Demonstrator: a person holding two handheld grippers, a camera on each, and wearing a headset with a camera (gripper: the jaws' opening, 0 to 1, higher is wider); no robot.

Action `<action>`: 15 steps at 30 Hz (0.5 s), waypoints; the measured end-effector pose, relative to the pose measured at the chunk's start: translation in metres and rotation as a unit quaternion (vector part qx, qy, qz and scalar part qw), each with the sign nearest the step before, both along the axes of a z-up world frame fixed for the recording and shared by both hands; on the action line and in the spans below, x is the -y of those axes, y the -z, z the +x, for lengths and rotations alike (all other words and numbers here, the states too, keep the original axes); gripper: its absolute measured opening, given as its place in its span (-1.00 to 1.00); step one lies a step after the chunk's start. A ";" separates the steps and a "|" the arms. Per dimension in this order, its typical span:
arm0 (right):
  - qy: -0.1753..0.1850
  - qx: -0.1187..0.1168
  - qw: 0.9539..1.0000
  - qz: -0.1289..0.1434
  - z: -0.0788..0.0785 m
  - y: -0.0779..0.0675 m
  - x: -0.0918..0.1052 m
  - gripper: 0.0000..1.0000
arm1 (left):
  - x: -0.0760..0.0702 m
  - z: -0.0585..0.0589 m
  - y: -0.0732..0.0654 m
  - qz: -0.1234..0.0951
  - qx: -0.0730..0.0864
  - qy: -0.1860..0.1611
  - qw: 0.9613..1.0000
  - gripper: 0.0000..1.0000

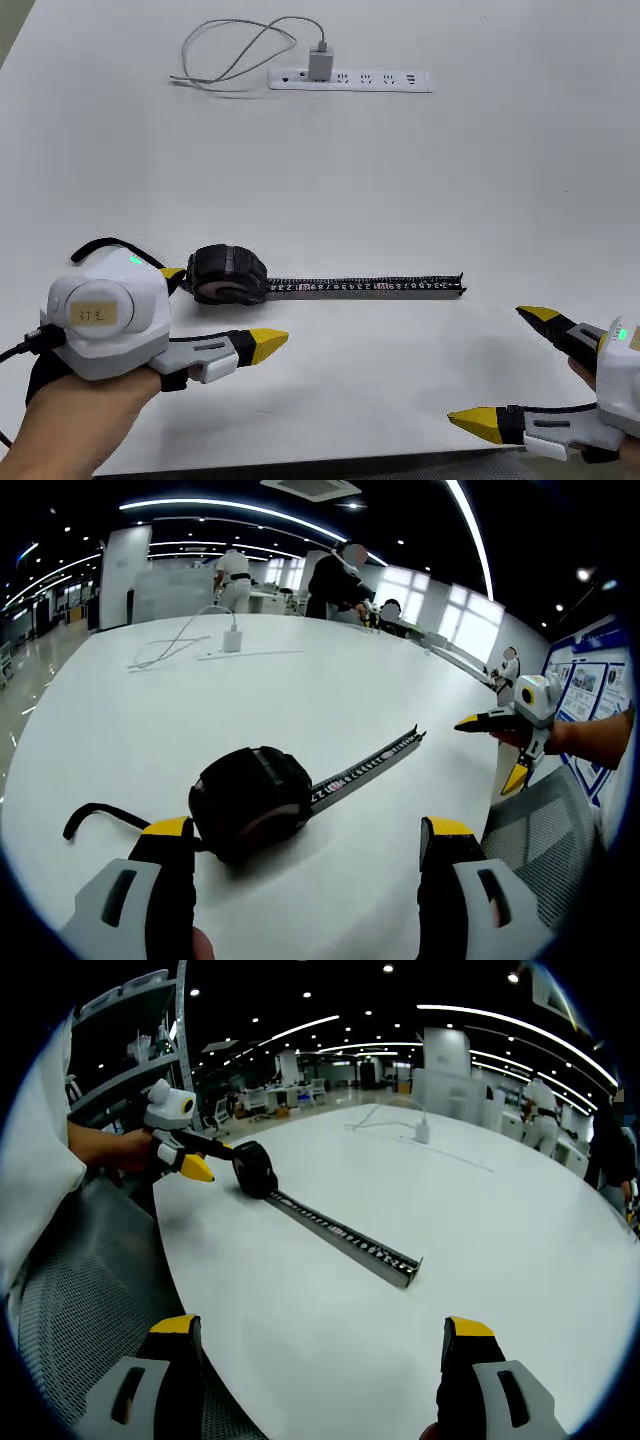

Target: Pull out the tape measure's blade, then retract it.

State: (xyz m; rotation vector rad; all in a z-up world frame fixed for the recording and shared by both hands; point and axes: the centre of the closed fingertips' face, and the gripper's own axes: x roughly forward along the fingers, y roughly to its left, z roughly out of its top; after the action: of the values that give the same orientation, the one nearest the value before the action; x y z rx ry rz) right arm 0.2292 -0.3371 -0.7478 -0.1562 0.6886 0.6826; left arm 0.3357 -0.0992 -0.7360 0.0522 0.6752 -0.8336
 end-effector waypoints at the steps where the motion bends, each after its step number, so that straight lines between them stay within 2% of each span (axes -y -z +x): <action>1: 0.000 0.000 1.000 0.000 0.000 0.000 0.000 0.98 | -0.001 0.001 0.000 -0.001 0.000 -0.004 1.000 0.81; 4: 0.000 0.001 1.000 -0.002 0.002 0.001 0.001 0.98 | 0.000 0.002 -0.004 -0.019 -0.008 -0.023 1.000 0.80; 7: 0.001 0.001 1.000 -0.001 0.002 0.001 0.002 0.98 | 0.000 0.002 -0.003 -0.013 -0.004 -0.029 0.999 0.80; 11: 0.002 0.003 1.000 -0.002 0.004 0.000 0.002 0.98 | 0.001 0.004 -0.004 -0.022 -0.004 -0.049 0.999 0.80; 15: 0.000 0.005 1.000 -0.004 0.008 -0.001 0.004 0.98 | 0.001 0.007 -0.002 -0.014 -0.001 -0.066 0.998 0.76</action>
State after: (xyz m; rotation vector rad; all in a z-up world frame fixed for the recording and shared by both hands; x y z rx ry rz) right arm 0.2373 -0.3409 -0.7470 -0.1677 0.6817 0.6793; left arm 0.3428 -0.1006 -0.7342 -0.0187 0.6616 -0.7155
